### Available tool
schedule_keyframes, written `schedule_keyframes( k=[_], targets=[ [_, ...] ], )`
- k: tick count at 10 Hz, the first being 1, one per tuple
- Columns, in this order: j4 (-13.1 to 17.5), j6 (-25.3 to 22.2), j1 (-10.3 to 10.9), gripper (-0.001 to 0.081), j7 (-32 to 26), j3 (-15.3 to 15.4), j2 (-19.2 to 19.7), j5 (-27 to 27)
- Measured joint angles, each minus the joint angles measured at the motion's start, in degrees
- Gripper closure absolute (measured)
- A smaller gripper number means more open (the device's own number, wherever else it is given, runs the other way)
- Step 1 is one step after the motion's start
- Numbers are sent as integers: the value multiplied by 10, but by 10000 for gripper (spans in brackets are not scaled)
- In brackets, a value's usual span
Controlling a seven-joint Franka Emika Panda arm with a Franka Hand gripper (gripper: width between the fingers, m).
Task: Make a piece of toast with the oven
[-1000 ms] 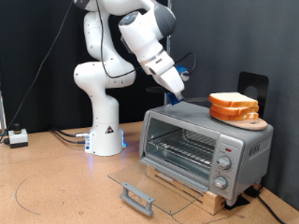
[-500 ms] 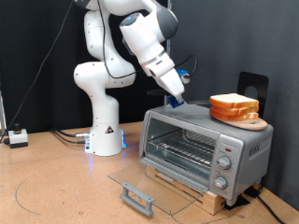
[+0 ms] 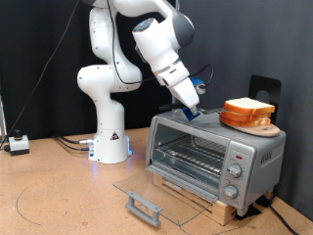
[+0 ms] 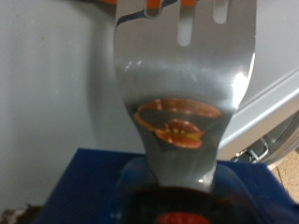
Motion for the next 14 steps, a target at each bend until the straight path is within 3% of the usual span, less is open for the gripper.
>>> schedule_keyframes(
  k=[5, 14],
  targets=[
    [22, 12, 15, 346, -6, 17, 7, 2],
    [42, 32, 17, 346, 36, 58, 19, 2]
  ],
)
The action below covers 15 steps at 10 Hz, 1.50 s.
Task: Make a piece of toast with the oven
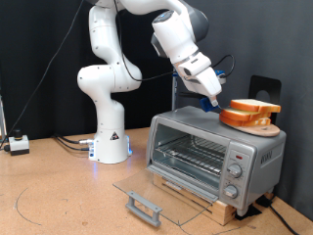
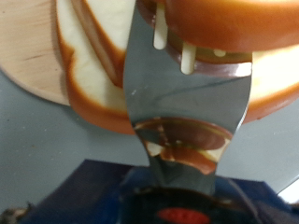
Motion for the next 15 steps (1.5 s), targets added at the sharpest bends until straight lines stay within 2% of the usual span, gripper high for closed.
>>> schedule_keyframes(
  k=[5, 7, 11, 15],
  targets=[
    [28, 36, -1, 346, 38, 20, 57, -3],
    [41, 41, -1, 346, 37, 21, 74, -2],
    [48, 43, -3, 346, 37, 19, 79, -8],
    [48, 24, -16, 346, 35, 11, 70, -55]
  ],
)
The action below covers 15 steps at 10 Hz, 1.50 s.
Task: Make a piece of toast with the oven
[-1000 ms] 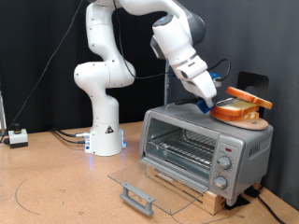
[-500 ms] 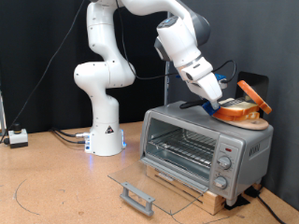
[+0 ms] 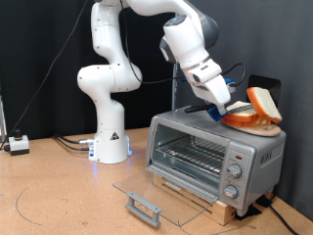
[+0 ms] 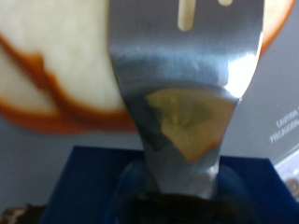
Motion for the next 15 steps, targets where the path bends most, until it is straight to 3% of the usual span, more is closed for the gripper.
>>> schedule_keyframes(
  k=[7, 15],
  targets=[
    [-17, -78, -14, 346, -53, -47, -41, -32],
    [-46, -98, -41, 346, -87, -90, -74, -50]
  ],
)
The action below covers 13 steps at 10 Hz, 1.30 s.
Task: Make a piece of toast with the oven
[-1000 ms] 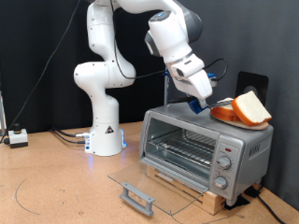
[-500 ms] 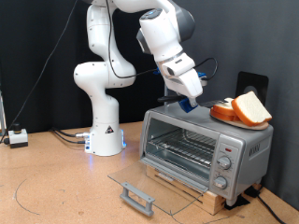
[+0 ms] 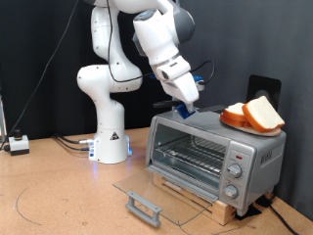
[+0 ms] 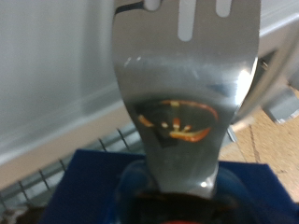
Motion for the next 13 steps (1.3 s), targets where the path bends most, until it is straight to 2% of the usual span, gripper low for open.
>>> schedule_keyframes(
  k=[3, 7, 10, 13],
  targets=[
    [2, 52, -18, 346, 21, 4, 20, -9],
    [37, 124, -27, 346, 53, 20, 93, -37],
    [70, 147, -27, 346, 67, 41, 142, -48],
    [89, 162, -24, 346, 86, 71, 178, -63]
  ],
)
